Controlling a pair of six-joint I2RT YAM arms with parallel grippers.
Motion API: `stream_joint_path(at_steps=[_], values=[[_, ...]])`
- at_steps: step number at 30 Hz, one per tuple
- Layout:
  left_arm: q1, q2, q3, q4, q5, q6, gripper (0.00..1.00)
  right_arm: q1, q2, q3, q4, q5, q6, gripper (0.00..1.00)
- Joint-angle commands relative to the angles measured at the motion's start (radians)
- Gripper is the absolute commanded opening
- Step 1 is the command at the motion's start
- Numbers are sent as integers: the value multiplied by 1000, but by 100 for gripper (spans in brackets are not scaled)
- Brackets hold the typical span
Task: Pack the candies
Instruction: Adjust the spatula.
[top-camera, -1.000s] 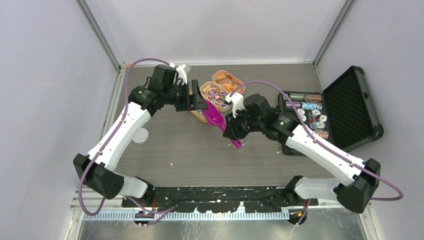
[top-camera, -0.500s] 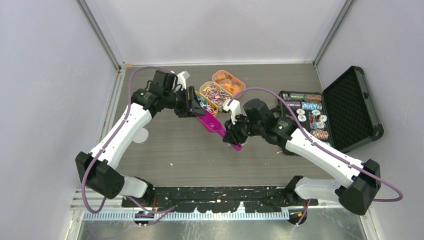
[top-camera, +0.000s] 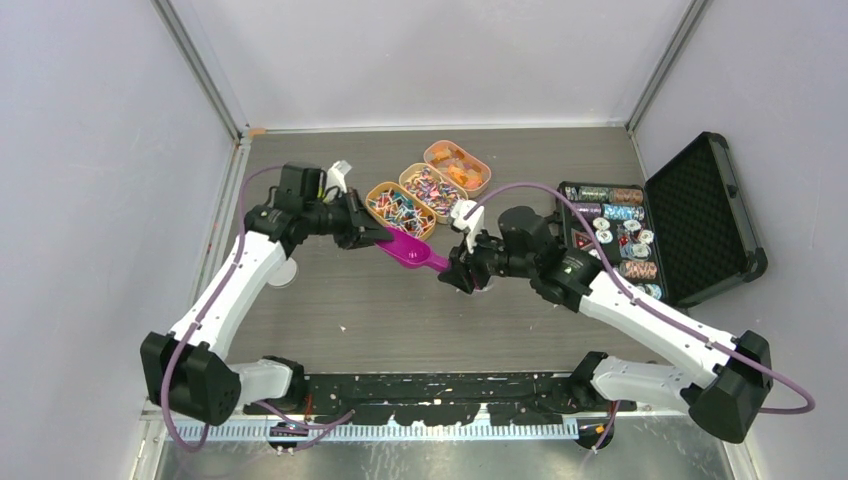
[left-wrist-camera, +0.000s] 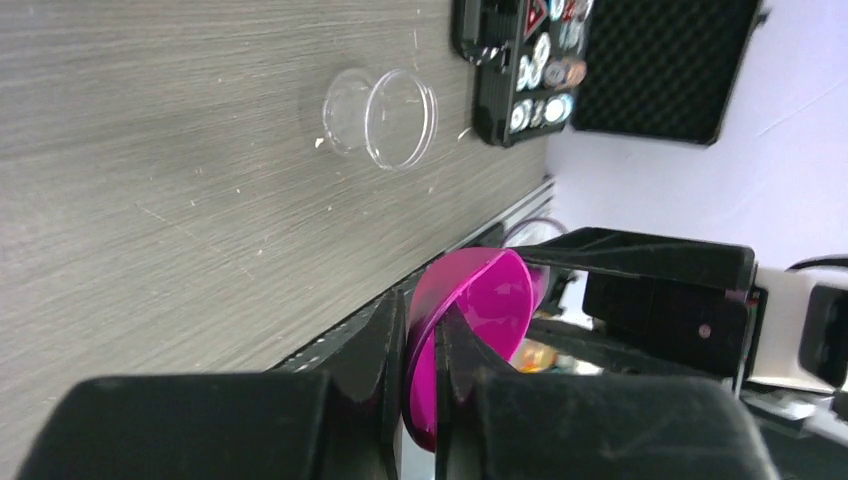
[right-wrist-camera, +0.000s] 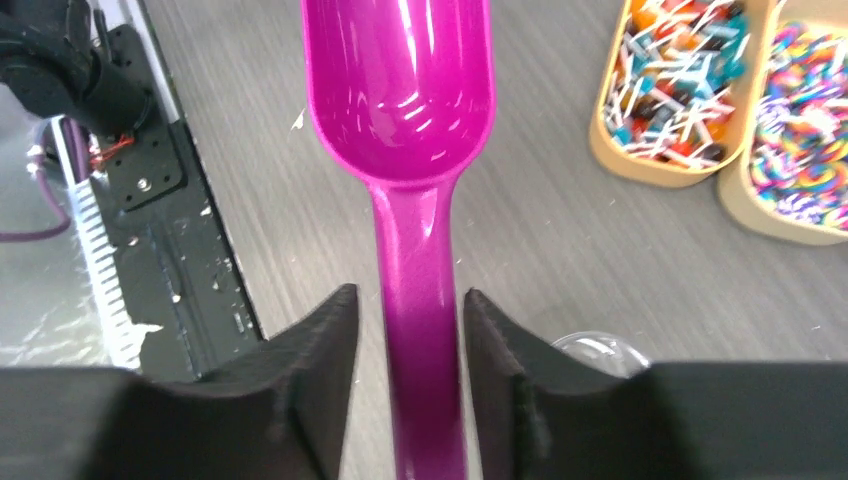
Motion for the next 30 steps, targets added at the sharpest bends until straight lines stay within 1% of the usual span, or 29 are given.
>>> stream_joint_path(at_steps=[1,2,3,4,5,9,12,15,20,26,30], values=[[98,-81,-143,270,181,-248,0,-1,-91,-59,251,62,69,54],[120,-93,-170,312,206,-290,0,-1,-107,-79,300,83,100,61],[138,-106,-191,346,224,-316,0,-2,-121,-96,350,107,136,66],[156,-121,-202,359,233,-329,0,-6,-130,-105,380,130,168,69],[171,-130,-206,357,238,-332,0,-16,-132,-103,389,134,198,70],[200,-169,-216,359,247,-352,0,-114,-95,-81,422,-28,323,74],[201,-191,-236,419,286,-398,0,-176,-86,-104,523,-141,411,75],[200,-207,-239,411,291,-396,0,-212,-84,-108,590,-211,465,75],[200,-187,-237,424,302,-415,0,-215,-77,-100,655,-243,472,73],[201,-191,-259,469,311,-457,0,-214,-71,-85,665,-271,482,64],[200,-196,-278,501,313,-493,0,-214,-63,-85,656,-291,472,64]])
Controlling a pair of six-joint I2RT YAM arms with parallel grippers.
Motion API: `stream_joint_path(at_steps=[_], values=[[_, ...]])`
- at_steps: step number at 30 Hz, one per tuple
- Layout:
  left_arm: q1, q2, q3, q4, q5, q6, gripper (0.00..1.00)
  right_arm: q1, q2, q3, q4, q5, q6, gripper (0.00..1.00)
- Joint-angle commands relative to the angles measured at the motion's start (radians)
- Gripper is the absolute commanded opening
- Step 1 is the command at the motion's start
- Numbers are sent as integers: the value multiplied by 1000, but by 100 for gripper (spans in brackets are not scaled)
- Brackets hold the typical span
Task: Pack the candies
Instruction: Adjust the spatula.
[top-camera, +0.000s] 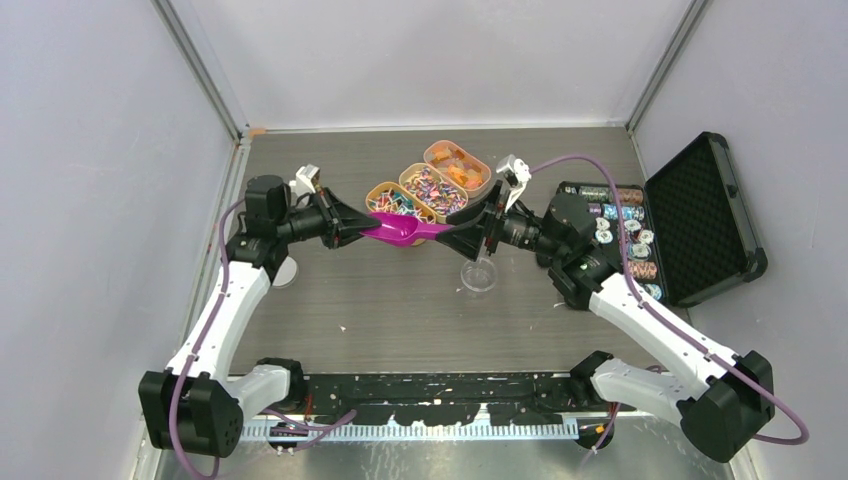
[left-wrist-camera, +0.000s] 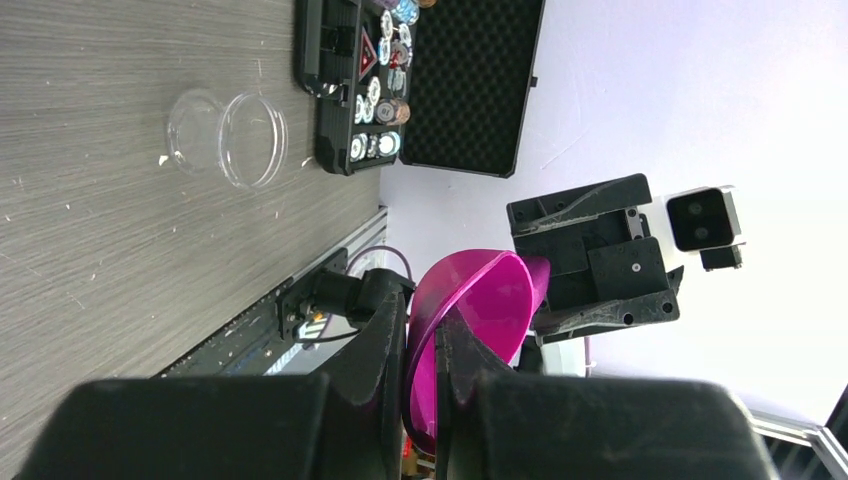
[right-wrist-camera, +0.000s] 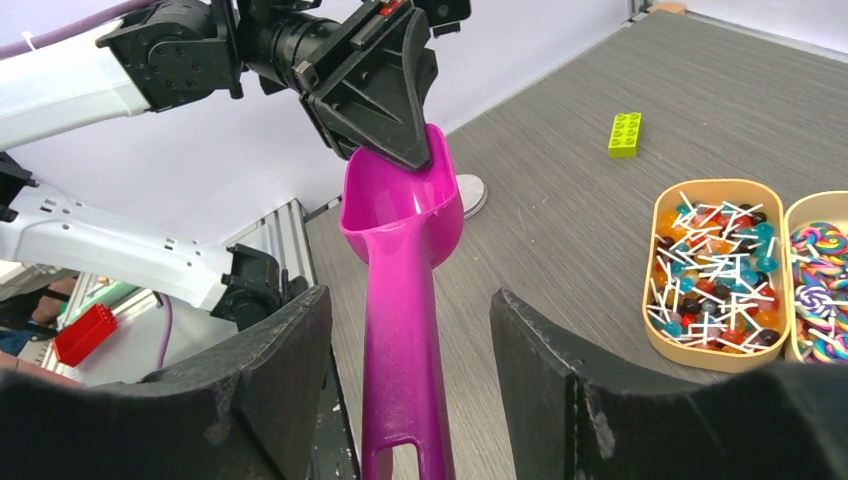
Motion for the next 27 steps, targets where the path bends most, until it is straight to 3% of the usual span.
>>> stream_joint_path(at_steps=[1,6,8,12,14,19,21,27], values=[[3,-14,-13,95,46,-60,0,-3,11,26,45,-45,-1,65],[2,-18,-14,98,45,-72,0,-2,10,35,20,-55,-23,62],[3,-16,-15,97,44,-74,0,-2,4,49,-8,-51,-35,52],[2,-12,-17,95,41,-81,0,-1,-19,62,-35,-28,-53,19],[3,-12,-17,97,35,-77,12,-2,-39,62,-49,4,-66,3],[3,-5,23,-1,-10,38,66,-1,-55,120,-178,99,-80,1],[2,15,80,-110,-48,128,97,-2,-49,164,-266,125,-113,1],[3,124,288,-335,-212,370,100,-3,11,306,-488,293,-249,0]])
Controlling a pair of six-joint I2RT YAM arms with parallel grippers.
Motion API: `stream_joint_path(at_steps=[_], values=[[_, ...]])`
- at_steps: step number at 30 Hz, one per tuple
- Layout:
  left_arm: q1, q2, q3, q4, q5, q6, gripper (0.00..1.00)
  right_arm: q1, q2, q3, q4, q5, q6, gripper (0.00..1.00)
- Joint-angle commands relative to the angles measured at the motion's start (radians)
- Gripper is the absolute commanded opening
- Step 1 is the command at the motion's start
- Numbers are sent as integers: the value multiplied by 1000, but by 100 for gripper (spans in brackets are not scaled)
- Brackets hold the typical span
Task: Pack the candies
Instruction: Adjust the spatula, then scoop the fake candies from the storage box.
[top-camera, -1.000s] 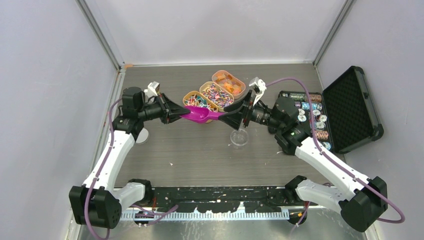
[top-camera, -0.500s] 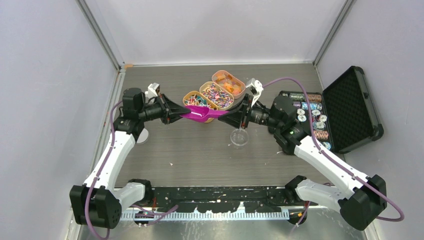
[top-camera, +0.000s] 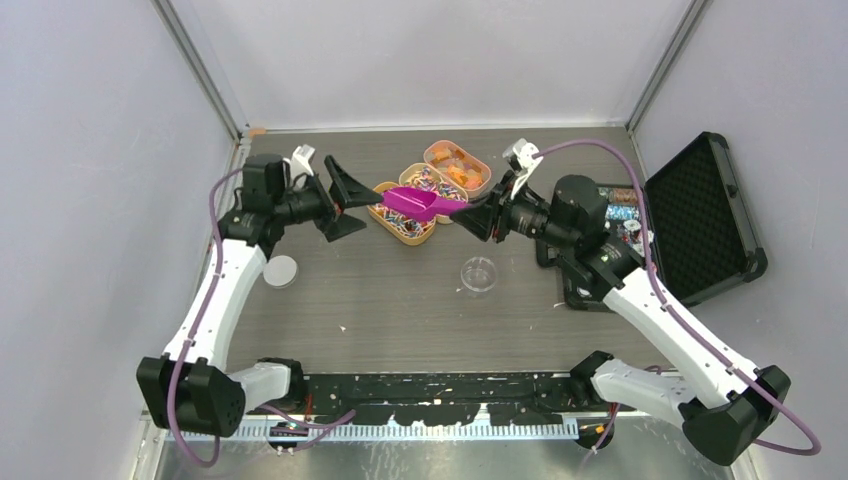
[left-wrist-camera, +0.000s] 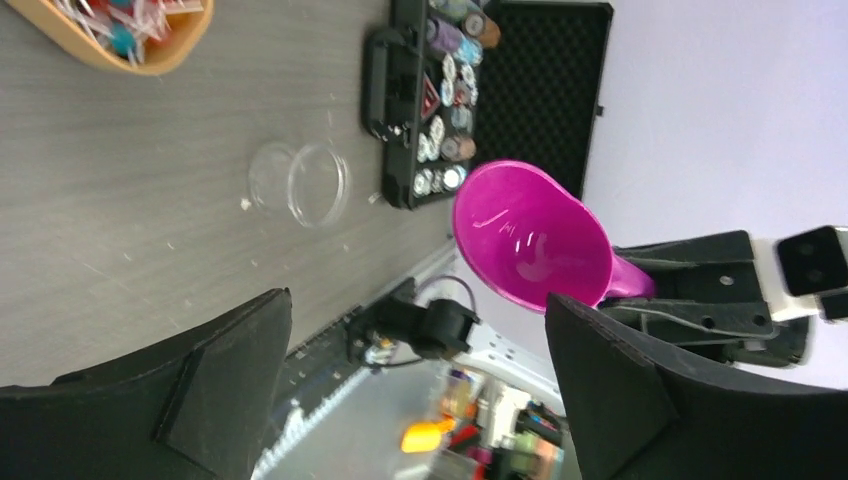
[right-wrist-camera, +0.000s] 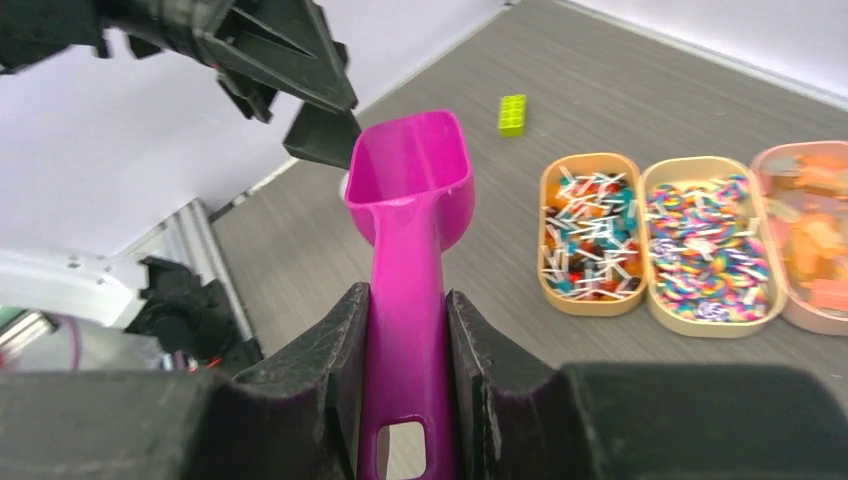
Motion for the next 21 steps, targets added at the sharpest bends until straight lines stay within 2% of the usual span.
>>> stream_joint_path(at_steps=[1,4,10,15,21], values=[[3,77,157,-153,-146,228,100,-5,63,174,-212,163,-146,1],[5,194,243,-176,-235,313,98,-5,144,293,-338,250,-203,0],[4,429,416,-151,-409,402,84,-6,361,500,-572,391,-320,1],[5,624,543,-85,-455,429,69,-5,503,637,-720,480,-393,0],[3,858,703,-1,-434,432,56,-5,659,773,-831,515,-438,0]])
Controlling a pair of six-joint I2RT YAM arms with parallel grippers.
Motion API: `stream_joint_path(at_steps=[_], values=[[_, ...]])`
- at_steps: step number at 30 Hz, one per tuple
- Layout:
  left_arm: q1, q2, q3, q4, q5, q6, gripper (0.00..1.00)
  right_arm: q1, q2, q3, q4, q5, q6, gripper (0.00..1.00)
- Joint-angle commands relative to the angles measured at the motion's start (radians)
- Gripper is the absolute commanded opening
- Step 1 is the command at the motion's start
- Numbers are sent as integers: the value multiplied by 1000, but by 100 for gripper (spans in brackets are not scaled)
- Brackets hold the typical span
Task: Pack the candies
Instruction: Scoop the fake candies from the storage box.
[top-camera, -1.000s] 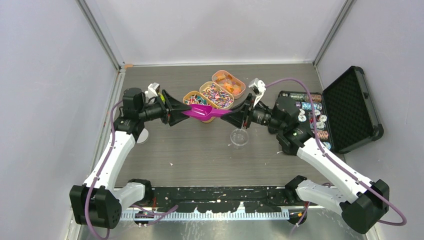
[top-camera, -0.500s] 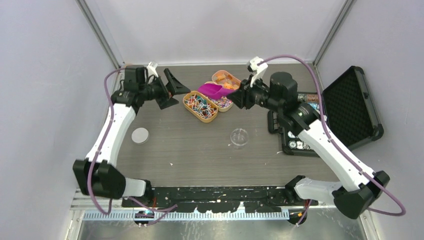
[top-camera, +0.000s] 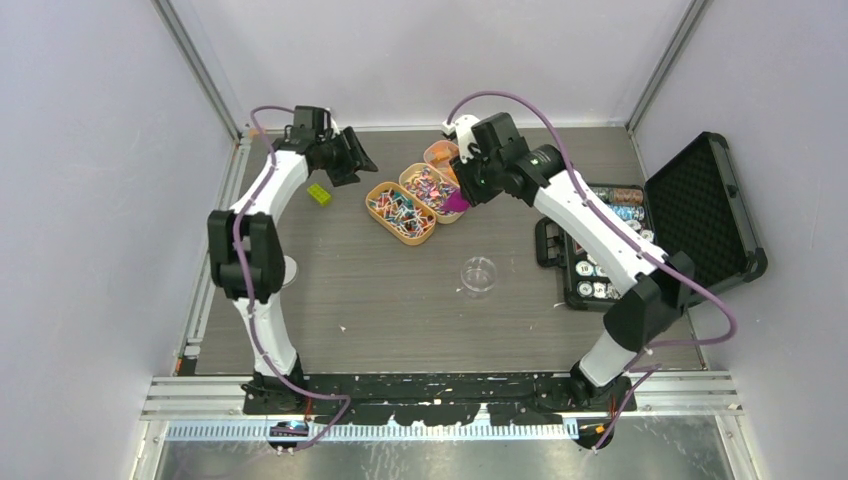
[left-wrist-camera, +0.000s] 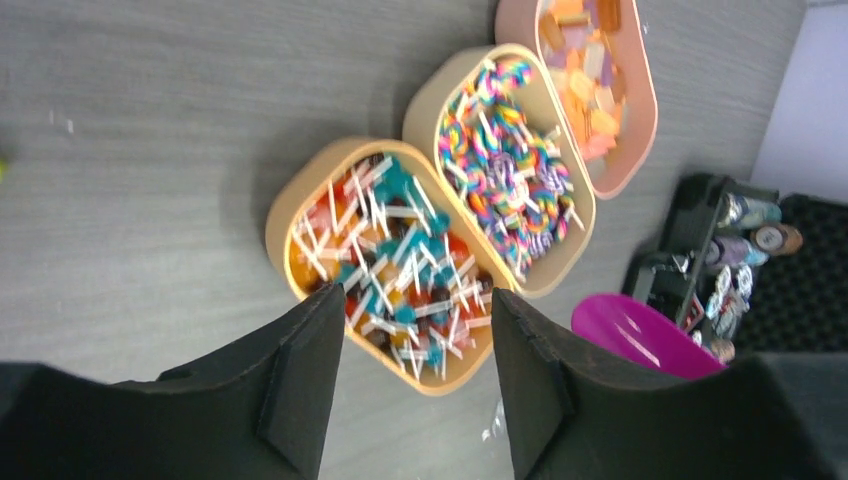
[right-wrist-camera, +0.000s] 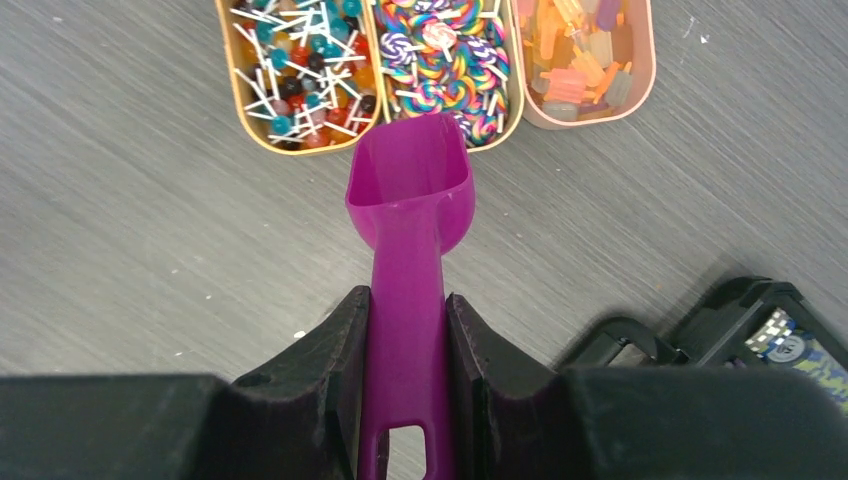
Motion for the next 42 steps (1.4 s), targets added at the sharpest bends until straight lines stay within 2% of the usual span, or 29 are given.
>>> stream_joint_path(at_steps=[1,4,11,20,30,42], values=[[3,128,153,84,10,36,54,-2,71,131,-95,79,-65,0],[2,218,236,98,51,46,50,-2,124,166,-96,105,-86,0],[3,358,367,146,142,35,49,-3,220,229,-87,133,-126,1],[-1,495,454,179,242,-16,45,-3,318,296,-104,148,-149,1],[-27,571,487,201,311,-4,43,-4,344,284,-69,126,-165,0],[-41,578,461,225,348,5,39,-25,282,154,58,54,-151,0]])
